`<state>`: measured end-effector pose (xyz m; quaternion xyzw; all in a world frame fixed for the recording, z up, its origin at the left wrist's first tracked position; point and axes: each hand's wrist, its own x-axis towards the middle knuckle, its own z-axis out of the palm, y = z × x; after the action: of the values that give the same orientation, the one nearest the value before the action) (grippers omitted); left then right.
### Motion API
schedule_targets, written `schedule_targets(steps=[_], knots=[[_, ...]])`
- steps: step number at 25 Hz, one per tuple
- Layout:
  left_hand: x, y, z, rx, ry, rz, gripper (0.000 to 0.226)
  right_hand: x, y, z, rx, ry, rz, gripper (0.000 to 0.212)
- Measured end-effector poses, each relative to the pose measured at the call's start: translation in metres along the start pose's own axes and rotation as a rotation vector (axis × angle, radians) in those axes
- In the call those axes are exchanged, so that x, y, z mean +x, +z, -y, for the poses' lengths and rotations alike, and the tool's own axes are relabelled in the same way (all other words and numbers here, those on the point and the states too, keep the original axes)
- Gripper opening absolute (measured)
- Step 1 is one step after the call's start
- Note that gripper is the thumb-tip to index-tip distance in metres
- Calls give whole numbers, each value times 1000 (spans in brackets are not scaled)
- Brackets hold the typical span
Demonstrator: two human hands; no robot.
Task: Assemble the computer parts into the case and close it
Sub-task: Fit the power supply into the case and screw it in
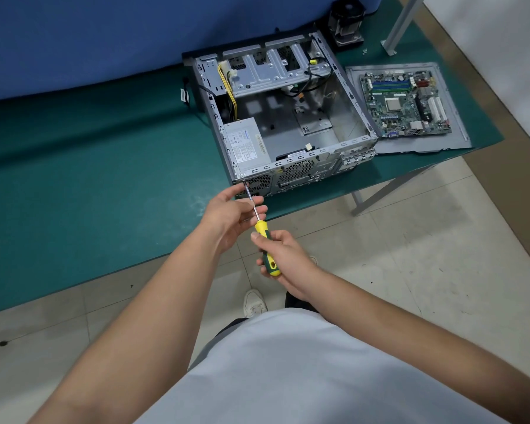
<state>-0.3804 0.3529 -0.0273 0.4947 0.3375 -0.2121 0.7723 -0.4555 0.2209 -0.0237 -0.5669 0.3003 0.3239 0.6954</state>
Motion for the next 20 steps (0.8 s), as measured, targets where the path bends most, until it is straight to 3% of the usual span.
schedule_targets(steps=[8, 14, 17, 20], knots=[[-1, 0, -1, 110, 70, -127, 48, 3, -4, 0, -46, -16, -9, 26], [-2, 10, 2, 141, 111, -171, 40, 11, 5, -4, -93, -114, -197, 34], [-5, 12, 1, 93, 101, -65, 44, 10, 3, -1, 75, 0, -77, 29], [-6, 15, -2, 36, 57, -24, 48, 9, -4, 5, 234, 155, 90, 37]])
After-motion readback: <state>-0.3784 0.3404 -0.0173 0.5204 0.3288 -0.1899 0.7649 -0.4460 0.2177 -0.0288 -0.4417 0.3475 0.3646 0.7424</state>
